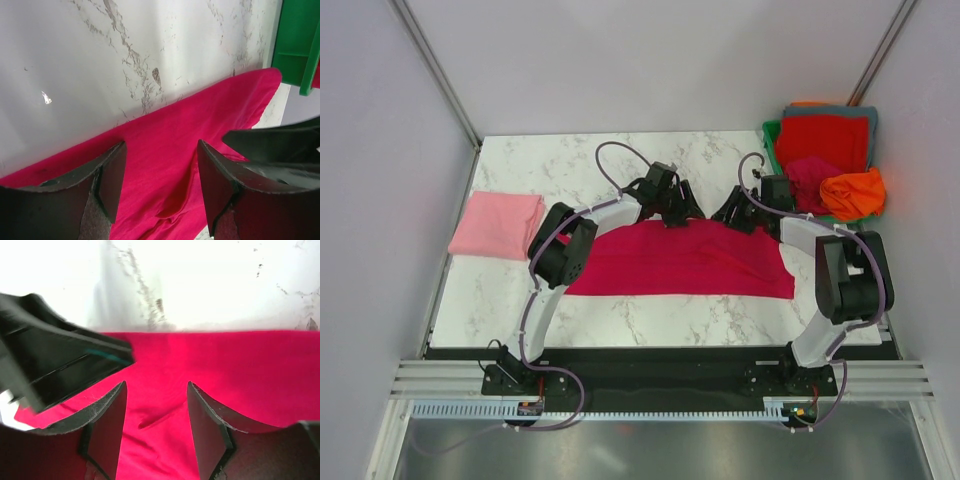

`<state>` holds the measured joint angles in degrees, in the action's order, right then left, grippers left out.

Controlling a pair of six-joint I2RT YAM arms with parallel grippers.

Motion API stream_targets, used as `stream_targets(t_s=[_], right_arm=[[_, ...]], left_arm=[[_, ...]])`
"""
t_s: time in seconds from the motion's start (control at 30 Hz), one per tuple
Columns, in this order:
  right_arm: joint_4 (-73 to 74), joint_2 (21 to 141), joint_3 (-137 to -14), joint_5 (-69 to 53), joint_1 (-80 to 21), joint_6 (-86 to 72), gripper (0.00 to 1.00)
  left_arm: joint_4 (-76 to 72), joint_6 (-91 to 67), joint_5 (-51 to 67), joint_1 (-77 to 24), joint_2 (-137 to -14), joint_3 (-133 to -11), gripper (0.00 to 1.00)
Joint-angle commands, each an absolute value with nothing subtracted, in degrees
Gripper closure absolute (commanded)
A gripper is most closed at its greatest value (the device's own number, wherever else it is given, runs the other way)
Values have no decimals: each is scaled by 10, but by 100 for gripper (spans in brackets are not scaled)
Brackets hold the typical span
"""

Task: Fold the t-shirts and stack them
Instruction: Fold the tshirt

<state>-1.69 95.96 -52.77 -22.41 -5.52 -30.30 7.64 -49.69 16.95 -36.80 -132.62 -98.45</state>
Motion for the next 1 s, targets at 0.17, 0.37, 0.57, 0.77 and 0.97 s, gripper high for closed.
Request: stream_targets(t_s=[0.17,0.37,0.57,0.77,0.97], right_arm=[[-39,1013,-533,-237,-57,-295,41],[-68,973,-461,-301,-56,-312,43],[-68,870,-375,-361,-56,-326,44],[-23,738,-308,-427,-56,-343,44],[77,646,-332,-363,-55,-319,44]], left_arm=[[121,-498,152,-370,-1341,-1032,34],[133,-499,151,-370,-1353,-1049,34],[146,-497,147,-370,-1361,-1063,34],[152,-497,148,-370,-1365,-1071,34],[152,-489,143,-372,-1358,-1071,34]])
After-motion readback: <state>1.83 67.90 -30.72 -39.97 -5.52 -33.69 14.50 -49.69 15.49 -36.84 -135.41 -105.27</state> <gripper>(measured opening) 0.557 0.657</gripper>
